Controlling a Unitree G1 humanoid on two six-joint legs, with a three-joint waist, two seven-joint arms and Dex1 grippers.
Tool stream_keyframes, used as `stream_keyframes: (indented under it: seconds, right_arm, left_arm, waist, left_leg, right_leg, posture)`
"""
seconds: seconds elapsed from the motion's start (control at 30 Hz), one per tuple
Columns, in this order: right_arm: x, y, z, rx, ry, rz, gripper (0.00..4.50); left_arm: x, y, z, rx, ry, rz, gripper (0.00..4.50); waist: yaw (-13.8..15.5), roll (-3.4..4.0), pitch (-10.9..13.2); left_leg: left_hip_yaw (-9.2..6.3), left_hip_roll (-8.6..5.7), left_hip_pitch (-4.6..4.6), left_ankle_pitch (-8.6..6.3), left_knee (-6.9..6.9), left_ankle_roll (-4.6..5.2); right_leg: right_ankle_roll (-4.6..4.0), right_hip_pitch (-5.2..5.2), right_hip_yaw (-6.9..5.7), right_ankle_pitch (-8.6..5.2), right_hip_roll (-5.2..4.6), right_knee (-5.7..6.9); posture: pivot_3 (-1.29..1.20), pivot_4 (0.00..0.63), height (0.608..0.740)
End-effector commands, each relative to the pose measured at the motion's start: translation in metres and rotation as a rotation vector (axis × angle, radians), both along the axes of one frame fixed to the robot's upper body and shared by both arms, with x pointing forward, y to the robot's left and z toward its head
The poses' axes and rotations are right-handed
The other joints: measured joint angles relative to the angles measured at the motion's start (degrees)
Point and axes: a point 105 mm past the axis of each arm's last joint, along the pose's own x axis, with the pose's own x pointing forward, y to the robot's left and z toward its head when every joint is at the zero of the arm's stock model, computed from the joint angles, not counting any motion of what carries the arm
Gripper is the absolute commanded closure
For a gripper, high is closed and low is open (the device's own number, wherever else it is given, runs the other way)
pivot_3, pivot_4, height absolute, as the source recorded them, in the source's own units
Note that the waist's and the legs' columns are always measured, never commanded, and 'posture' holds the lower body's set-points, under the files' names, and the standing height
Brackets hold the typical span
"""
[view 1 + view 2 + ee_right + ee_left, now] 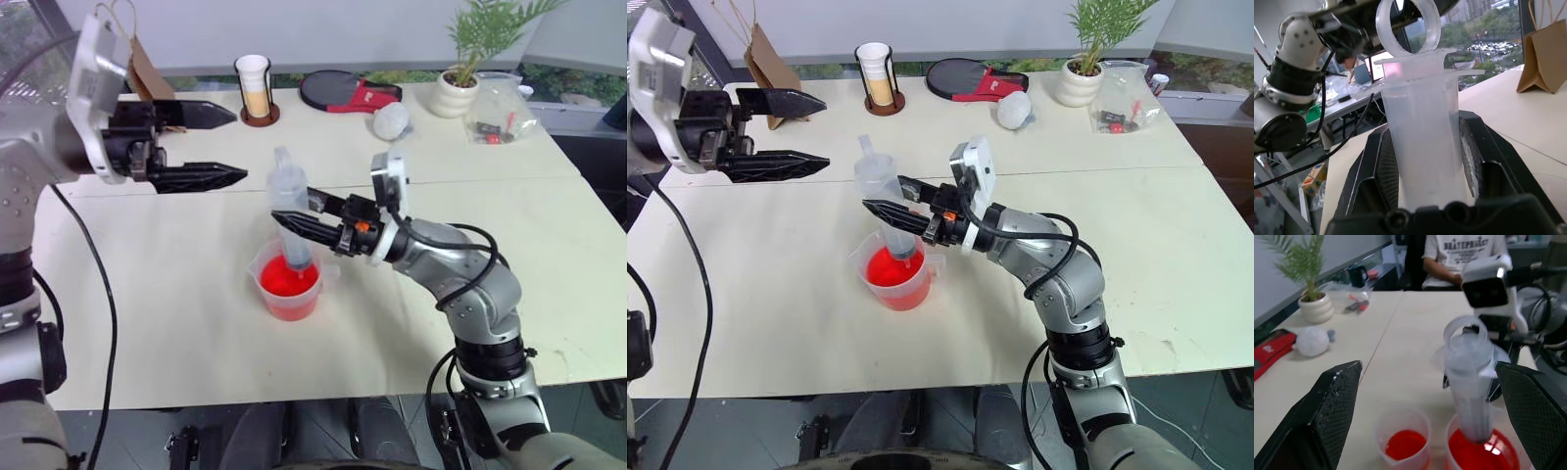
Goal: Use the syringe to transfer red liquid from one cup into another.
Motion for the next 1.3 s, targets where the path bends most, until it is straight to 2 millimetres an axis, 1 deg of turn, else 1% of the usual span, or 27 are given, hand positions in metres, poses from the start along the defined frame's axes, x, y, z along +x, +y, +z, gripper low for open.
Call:
stream_keyframes:
  seconds: [0.03, 0.13, 0.3, 0.33, 0.37, 0.4, 0.47, 0.5, 0.53, 0.63, 0.67, 0.77, 0.87, 1.13, 1.3]
  right_arm:
    - [-0.006, 0.005, 0.005, 0.018, -0.04, 0.016, 3.11]
    - [-0.01, 0.008, 0.002, 0.024, -0.033, 0.025, 3.11]
    - [-0.012, 0.01, 0.0, 0.026, -0.029, 0.024, 3.11]
    - [-0.012, 0.01, -0.002, 0.02, -0.031, 0.024, 3.11]
    - [-0.013, 0.01, -0.003, 0.016, -0.028, 0.024, 3.11]
    - [-0.014, 0.01, -0.005, 0.013, -0.026, 0.024, 3.11]
    - [-0.015, 0.01, -0.008, 0.01, -0.019, 0.025, 3.11]
    - [-0.016, 0.011, -0.009, 0.01, -0.016, 0.026, 3.11]
    - [-0.017, 0.011, -0.011, 0.01, -0.011, 0.027, 3.11]
    - [-0.019, 0.013, -0.02, 0.007, 0.006, 0.026, 3.11]
    - [-0.019, 0.014, -0.023, 0.006, 0.011, 0.024, 3.11]
    - [-0.018, 0.014, -0.028, 0.009, 0.019, 0.013, 3.11]
    - [-0.018, 0.014, -0.029, 0.011, 0.019, 0.01, 3.11]
    - [-0.018, 0.015, -0.031, 0.009, 0.015, 0.01, 3.11]
    - [-0.018, 0.015, -0.032, 0.007, 0.016, 0.007, 3.11]
  left_arm:
    - [-0.004, -0.006, 0.009, -0.003, -0.046, -0.028, 0.0]
    - [0.003, -0.014, 0.002, 0.014, -0.065, -0.026, 0.0]
    - [0.009, -0.024, -0.005, 0.022, -0.073, -0.045, 0.0]
    - [0.009, -0.026, -0.007, 0.027, -0.074, -0.052, 0.42]
    - [0.01, -0.029, -0.01, 0.028, -0.07, -0.058, 0.53]
    - [0.01, -0.03, -0.011, 0.031, -0.069, -0.063, 0.74]
    - [0.01, -0.031, -0.012, 0.025, -0.067, -0.068, 1.74]
    - [0.009, -0.031, -0.011, 0.022, -0.065, -0.072, 2.32]
    - [0.008, -0.031, -0.01, 0.017, -0.063, -0.079, 2.74]
    - [0.001, -0.033, -0.009, 0.018, -0.04, -0.12, 4.27]
    - [0.0, -0.033, -0.01, 0.022, -0.037, -0.124, 4.44]
    - [0.0, -0.033, -0.007, 0.014, -0.032, -0.121, 4.44]
    - [0.002, -0.032, 0.0, -0.009, -0.049, -0.104, 4.44]
    - [0.002, -0.028, 0.04, -0.114, -0.114, -0.104, 4.44]
    - [0.003, -0.027, 0.045, -0.13, -0.123, -0.102, 4.44]
  waist:
    - [0.1, 0.0, 0.0]
    - [0.2, 0.0, 0.0]
    - [0.2, 0.0, 0.0]
    - [0.2, 0.0, 0.0]
    - [0.2, 0.0, 0.0]
    - [0.2, 0.0, 0.0]
    - [0.2, 0.0, 0.0]
    - [0.2, 0.0, 0.0]
    - [0.2, 0.0, 0.0]
    - [0.2, 0.0, 0.0]
    - [0.1, 0.0, 0.0]
    - [0.2, 0.0, 0.0]
    - [0.2, 0.0, 0.0]
    - [0.2, -0.01, 0.0]
    - [0.1, -0.01, 0.0]
  left_leg:
    - [0.0, 0.0, 0.0, 0.0, 0.0, 0.0]
    - [-0.01, 0.0, 0.0, 0.0, 0.01, 0.0]
    - [0.0, -0.01, 0.0, 0.01, 0.02, -0.01]
    - [0.0, 0.0, 0.0, 0.01, 0.01, -0.01]
    - [0.0, 0.0, 0.0, 0.01, 0.01, -0.01]
    - [0.0, 0.0, 0.0, 0.01, 0.01, -0.01]
    - [0.0, 0.0, 0.0, 0.0, 0.01, -0.01]
    - [0.0, 0.0, 0.0, 0.0, 0.01, -0.01]
    - [0.0, 0.0, 0.0, 0.0, 0.01, 0.0]
    - [0.0, 0.0, 0.0, 0.0, 0.01, 0.0]
    - [0.0, 0.0, 0.0, 0.0, 0.0, 0.0]
    - [0.0, 0.0, 0.0, 0.0, 0.01, 0.0]
    - [0.0, 0.0, 0.01, 0.0, 0.02, 0.01]
    - [0.0, -0.01, 0.01, 0.01, 0.03, 0.0]
    - [0.0, -0.01, 0.01, 0.01, 0.02, -0.01]
  right_leg:
    - [0.0, 0.01, 0.0, 0.0, 0.0, 0.0]
    - [0.0, 0.02, 0.0, 0.0, 0.0, 0.0]
    - [0.0, 0.02, 0.02, 0.0, 0.0, 0.0]
    - [0.0, 0.02, 0.02, 0.0, 0.01, 0.0]
    - [0.0, 0.02, 0.02, 0.0, 0.01, 0.0]
    - [0.0, 0.02, 0.02, 0.0, 0.01, 0.0]
    - [0.0, 0.02, 0.02, 0.0, 0.01, -0.01]
    - [0.0, 0.02, 0.02, 0.0, 0.01, 0.0]
    - [0.0, 0.02, 0.02, 0.0, 0.01, -0.01]
    - [0.0, 0.02, 0.02, 0.0, 0.01, 0.0]
    - [0.0, 0.02, 0.02, 0.0, 0.01, -0.01]
    - [0.0, 0.03, 0.03, 0.0, 0.01, -0.01]
    - [0.0, 0.03, 0.02, 0.0, 0.01, 0.0]
    - [0.0, 0.04, 0.01, 0.0, 0.01, 0.0]
    - [0.0, 0.03, 0.02, 0.0, 0.01, 0.0]
  posture:
    - [0.0, 0.15, 0.739]
    - [0.0, 0.15, 0.739]
    - [0.0, 0.15, 0.739]
    - [0.0, 0.15, 0.739]
    - [0.0, 0.15, 0.739]
    - [0.0, 0.15, 0.739]
    - [0.0, 0.15, 0.739]
    - [0.0, 0.15, 0.739]
    - [0.0, 0.15, 0.739]
    - [0.0, 0.15, 0.739]
    - [0.0, 0.15, 0.739]
    - [0.0, 0.15, 0.739]
    - [0.0, 0.15, 0.739]
    - [0.0, 0.15, 0.739]
    - [0.0, 0.15, 0.739]
